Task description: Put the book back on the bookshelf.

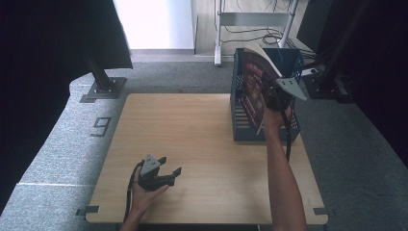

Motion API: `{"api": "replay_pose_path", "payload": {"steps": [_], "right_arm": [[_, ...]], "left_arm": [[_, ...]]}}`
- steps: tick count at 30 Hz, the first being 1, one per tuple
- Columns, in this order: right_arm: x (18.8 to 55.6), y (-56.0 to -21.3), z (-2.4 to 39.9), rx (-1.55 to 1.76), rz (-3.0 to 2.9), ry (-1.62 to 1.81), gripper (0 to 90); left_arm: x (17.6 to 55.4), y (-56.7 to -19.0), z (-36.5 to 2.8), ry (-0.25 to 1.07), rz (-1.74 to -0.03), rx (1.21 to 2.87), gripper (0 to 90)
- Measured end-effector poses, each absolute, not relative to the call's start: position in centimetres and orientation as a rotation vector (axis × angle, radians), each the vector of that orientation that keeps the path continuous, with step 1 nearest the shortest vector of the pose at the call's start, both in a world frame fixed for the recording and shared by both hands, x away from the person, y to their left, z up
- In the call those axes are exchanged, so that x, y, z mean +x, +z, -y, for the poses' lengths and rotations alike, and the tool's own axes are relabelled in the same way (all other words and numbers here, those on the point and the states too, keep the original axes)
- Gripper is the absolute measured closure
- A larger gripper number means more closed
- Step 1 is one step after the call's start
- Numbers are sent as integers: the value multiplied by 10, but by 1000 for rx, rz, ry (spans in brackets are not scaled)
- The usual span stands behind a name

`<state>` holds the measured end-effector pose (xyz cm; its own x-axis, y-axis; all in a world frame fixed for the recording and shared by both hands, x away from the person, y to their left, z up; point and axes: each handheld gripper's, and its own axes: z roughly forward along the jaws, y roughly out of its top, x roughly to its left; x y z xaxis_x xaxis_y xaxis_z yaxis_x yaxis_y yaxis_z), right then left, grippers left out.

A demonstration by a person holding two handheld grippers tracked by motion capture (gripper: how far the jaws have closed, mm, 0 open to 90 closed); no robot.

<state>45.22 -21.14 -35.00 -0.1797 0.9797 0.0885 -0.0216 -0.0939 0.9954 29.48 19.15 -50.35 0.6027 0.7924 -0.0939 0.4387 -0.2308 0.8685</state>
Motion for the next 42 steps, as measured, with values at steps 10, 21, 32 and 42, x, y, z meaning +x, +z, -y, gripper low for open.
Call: {"api": "replay_pose_path", "payload": {"steps": [10, 21, 32, 42], "right_arm": [[469, -352, 206, 1179, -1252, 1406, 814], [483, -355, 201, 1182, -1264, 1378, 814], [499, -355, 201, 1212, -1240, 1366, 814], [507, -361, 196, 1208, -1247, 1340, 814]], "left_arm": [[295, -502, -195, 471, -988, 1868, 233], [293, -501, -194, 468, -981, 1868, 233], [293, -499, -197, 481, -988, 1856, 233], [293, -499, -199, 479, -990, 1850, 233]]}}
